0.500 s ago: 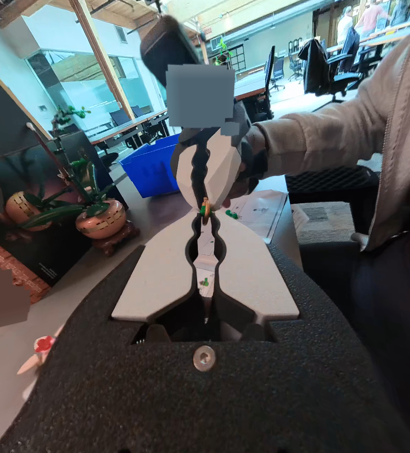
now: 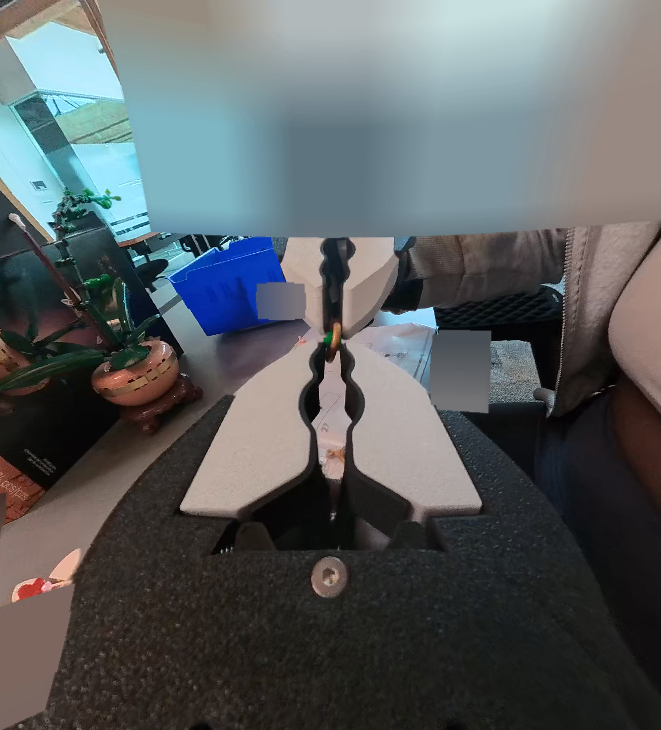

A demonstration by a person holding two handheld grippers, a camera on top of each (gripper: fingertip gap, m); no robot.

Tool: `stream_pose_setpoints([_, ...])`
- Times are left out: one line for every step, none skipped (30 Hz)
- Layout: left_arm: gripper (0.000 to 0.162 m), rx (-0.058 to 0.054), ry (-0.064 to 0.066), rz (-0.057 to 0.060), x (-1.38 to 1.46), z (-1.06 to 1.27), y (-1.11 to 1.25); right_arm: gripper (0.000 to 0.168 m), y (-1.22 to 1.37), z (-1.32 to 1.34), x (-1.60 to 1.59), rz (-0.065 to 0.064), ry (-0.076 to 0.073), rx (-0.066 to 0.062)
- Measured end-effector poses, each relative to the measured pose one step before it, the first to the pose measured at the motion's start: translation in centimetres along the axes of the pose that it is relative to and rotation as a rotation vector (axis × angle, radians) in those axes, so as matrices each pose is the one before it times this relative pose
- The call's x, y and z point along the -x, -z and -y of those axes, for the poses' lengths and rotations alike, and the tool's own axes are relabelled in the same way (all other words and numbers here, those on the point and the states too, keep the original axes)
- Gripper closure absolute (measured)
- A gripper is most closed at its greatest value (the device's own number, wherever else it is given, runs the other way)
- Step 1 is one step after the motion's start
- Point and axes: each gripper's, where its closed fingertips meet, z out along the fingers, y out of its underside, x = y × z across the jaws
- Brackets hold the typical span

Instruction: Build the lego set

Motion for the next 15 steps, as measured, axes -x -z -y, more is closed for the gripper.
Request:
stream_pose_setpoints([0.155, 0.0088, -0.0243, 0.0021, -0.038, -0.088, 0.024, 0.164, -0.010, -0.065, 0.110, 0.0080, -0.0226, 0.0090])
stream_pose_setpoints([0.155, 0.0119, -0.0314, 0.0040, -0.066, -0.108, 0.015, 0.164, 0.031, -0.101, 0.110, 0.0099, -0.0271, 0.0073])
stream_pose_setpoints([0.155, 0.0174, -0.0441, 0.0078, -0.060, -0.125, -0.018, 0.165, 0.042, -0.112, 0.110, 0.0108, -0.0302, 0.0037])
stream_pose_setpoints([0.155, 0.0187, -0.0559, 0.0101, -0.079, -0.102, -0.022, 0.165, 0.070, -0.112, 0.122, 0.0135, -0.0367, 0.0007])
stream_pose_setpoints([0.155, 0.0141, -0.0529, 0.0101, -0.081, -0.005, -0.017, 0.165, -0.064, -0.024, -0.014, 0.0181, -0.0432, -0.0087])
stream_pose_setpoints([0.155, 0.0119, -0.0419, 0.0086, -0.059, 0.026, -0.018, 0.165, 0.062, -0.003, 0.098, 0.0154, -0.0443, -0.0107])
stream_pose_setpoints([0.155, 0.0104, -0.0372, 0.0082, -0.045, 0.016, -0.029, 0.166, 0.082, -0.018, 0.118, 0.0156, -0.0404, -0.0090])
stream_pose_setpoints([0.155, 0.0073, -0.0325, 0.0083, -0.024, 0.016, -0.033, 0.166, 0.102, -0.015, 0.129, 0.0116, -0.0342, -0.0072])
stream_pose_setpoints([0.155, 0.0064, -0.0280, 0.0065, -0.035, -0.012, -0.045, 0.166, -0.005, -0.080, -0.011, 0.0049, -0.0268, -0.0026])
stream_pose_setpoints([0.155, 0.0069, -0.0280, 0.0049, -0.044, -0.031, -0.033, 0.166, 0.076, -0.108, 0.073, 0.0028, -0.0190, 0.0013])
stream_pose_setpoints([0.155, 0.0047, -0.0258, 0.0036, -0.031, -0.020, 0.003, 0.166, 0.023, -0.089, 0.045, 0.0017, -0.0175, 0.0017])
stream_pose_setpoints([0.155, 0.0006, -0.0101, 0.0000, -0.035, 0.026, 0.009, 0.166, -0.029, -0.008, 0.072, 0.0021, -0.0049, -0.0016])
stream_pose_setpoints([0.155, 0.0002, 0.0150, -0.0065, -0.035, -0.021, -0.027, 0.166, 0.040, -0.070, -0.009, -0.0059, 0.0127, 0.0030])
stream_pose_setpoints([0.155, -0.0025, 0.0225, -0.0077, -0.034, -0.065, -0.027, 0.166, -0.016, -0.068, -0.065, -0.0104, 0.0172, 0.0054])
stream_pose_setpoints([0.155, -0.0100, 0.0183, -0.0041, 0.006, 0.019, -0.004, 0.166, -0.001, 0.029, 0.010, -0.0041, 0.0125, -0.0017])
